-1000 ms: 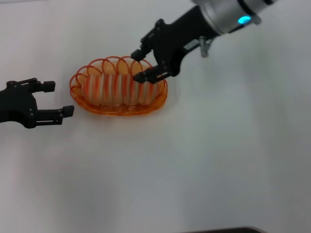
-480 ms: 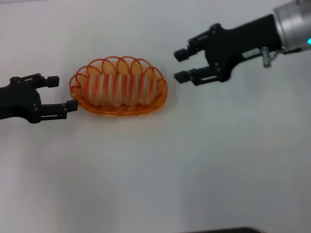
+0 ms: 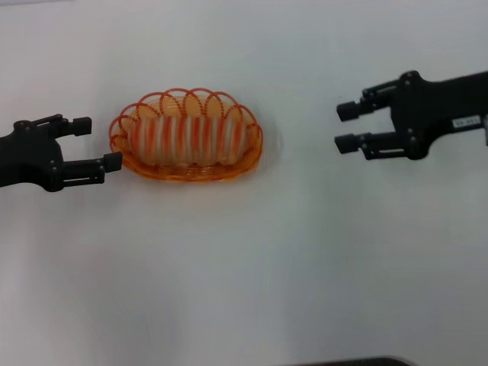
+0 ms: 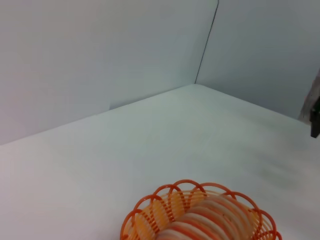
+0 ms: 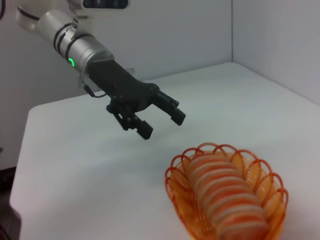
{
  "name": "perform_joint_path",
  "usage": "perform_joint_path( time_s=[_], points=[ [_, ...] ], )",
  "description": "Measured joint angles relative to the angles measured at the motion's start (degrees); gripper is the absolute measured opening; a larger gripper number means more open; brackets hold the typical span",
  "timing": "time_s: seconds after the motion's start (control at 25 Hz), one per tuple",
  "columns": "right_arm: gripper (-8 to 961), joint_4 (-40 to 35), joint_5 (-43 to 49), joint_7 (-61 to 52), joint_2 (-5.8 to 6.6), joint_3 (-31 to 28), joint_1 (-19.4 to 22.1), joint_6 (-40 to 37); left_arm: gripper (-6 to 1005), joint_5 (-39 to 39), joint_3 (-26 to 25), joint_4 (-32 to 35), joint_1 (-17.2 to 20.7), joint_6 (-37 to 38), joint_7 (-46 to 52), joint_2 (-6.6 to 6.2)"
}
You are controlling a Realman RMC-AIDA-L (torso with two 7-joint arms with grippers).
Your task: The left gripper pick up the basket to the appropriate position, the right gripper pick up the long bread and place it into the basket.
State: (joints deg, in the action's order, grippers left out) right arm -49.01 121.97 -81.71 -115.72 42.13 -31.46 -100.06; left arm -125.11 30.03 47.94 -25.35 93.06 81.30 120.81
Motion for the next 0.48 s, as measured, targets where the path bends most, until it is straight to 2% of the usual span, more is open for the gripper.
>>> perform_joint_path(
  time_s=[0.28, 0.48],
  points=[
    [513, 0.0, 0.0, 1.8, 0.49, -1.8, 4.4, -1.1, 874, 0.1, -0.1, -0.6, 0.5, 0.1, -0.2, -0.04],
    [516, 0.0, 0.0, 3.4, 0.5, -3.6, 5.6, -1.3, 874, 0.0, 0.2, -0.7, 0.5, 0.1, -0.3, 0.11]
  ],
)
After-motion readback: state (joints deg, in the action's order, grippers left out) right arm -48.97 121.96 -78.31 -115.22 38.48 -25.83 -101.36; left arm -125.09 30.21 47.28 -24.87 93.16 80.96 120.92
